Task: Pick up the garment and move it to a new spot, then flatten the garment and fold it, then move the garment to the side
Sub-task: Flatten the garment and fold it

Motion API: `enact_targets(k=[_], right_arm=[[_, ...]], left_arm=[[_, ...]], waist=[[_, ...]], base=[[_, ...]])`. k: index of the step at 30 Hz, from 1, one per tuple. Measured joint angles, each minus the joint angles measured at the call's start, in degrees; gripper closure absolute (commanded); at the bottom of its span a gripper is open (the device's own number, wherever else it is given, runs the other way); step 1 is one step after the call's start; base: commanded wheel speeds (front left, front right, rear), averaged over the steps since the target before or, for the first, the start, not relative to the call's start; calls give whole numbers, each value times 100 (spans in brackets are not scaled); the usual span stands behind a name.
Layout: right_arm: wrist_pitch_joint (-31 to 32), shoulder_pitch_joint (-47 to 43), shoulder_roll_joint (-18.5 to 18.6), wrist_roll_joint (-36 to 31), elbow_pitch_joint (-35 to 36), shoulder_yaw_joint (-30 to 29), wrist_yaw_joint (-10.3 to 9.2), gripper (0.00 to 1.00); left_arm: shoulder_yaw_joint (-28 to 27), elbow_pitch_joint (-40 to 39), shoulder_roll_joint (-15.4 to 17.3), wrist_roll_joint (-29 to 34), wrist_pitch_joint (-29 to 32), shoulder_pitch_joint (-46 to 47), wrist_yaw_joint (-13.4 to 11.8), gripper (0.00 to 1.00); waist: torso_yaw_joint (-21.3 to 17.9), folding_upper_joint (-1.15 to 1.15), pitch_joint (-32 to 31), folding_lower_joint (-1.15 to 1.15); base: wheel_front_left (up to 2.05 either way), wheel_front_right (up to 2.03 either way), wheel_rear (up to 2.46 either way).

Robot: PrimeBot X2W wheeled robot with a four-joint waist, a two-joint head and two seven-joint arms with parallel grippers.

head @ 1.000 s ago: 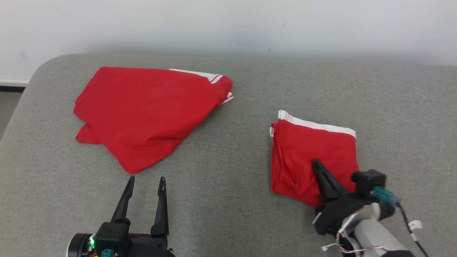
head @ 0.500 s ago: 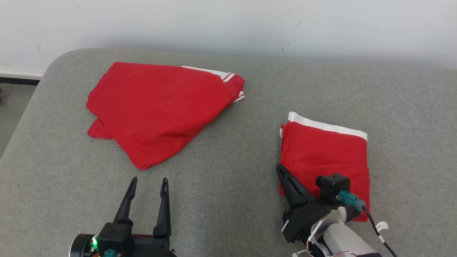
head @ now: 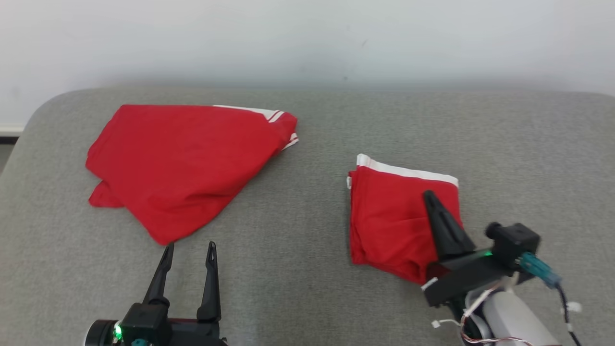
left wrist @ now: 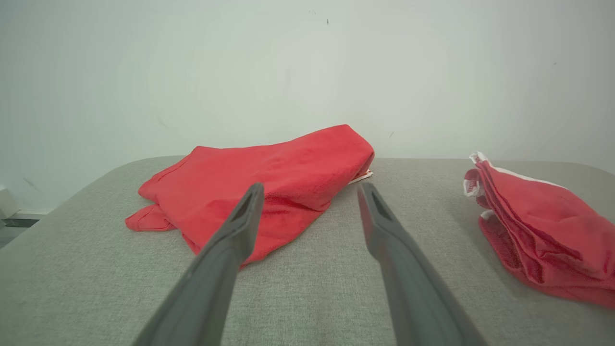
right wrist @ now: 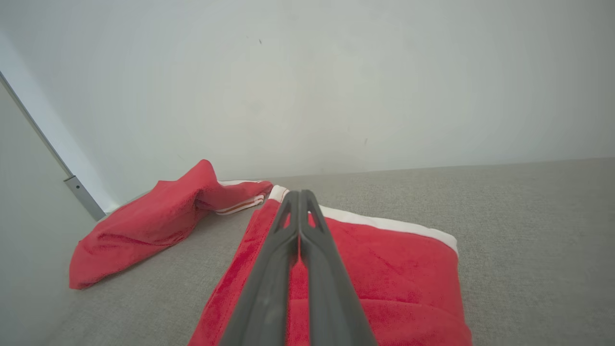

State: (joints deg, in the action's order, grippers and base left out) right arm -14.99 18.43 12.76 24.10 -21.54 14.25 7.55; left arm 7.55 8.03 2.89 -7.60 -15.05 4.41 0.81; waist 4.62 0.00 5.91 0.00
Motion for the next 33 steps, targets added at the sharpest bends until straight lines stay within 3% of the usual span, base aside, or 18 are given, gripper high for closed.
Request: enact_targets(k=[15,16,18,19,33], right_arm=[[0,-1380,-20,-234,1017,-972,0,100],[1,-1478,-54,-263,1067,-1032,0,90],[0,-1658,-116,-321,1163,-1143,0,19],[0,-1754,-153,-353,1194,-1203,0,0],[0,-2310,-374,-450,1317,-1592,0,0]], left_arm=[[-393,-49,0,115,0,-320,163,0],[-413,-51,1,115,0,-346,165,0],[-444,-64,1,115,0,-407,165,0],[-461,-68,1,116,0,-448,166,0],[-633,-118,2,263,0,-726,215,0]], waist=[[-529,0,-294,0],[-542,0,-326,0],[-567,0,-391,0],[-578,0,-423,-1],[-646,0,-599,0]], base=[[0,0,0],[0,0,0],[0,0,0],[0,0,0],[0,0,0]])
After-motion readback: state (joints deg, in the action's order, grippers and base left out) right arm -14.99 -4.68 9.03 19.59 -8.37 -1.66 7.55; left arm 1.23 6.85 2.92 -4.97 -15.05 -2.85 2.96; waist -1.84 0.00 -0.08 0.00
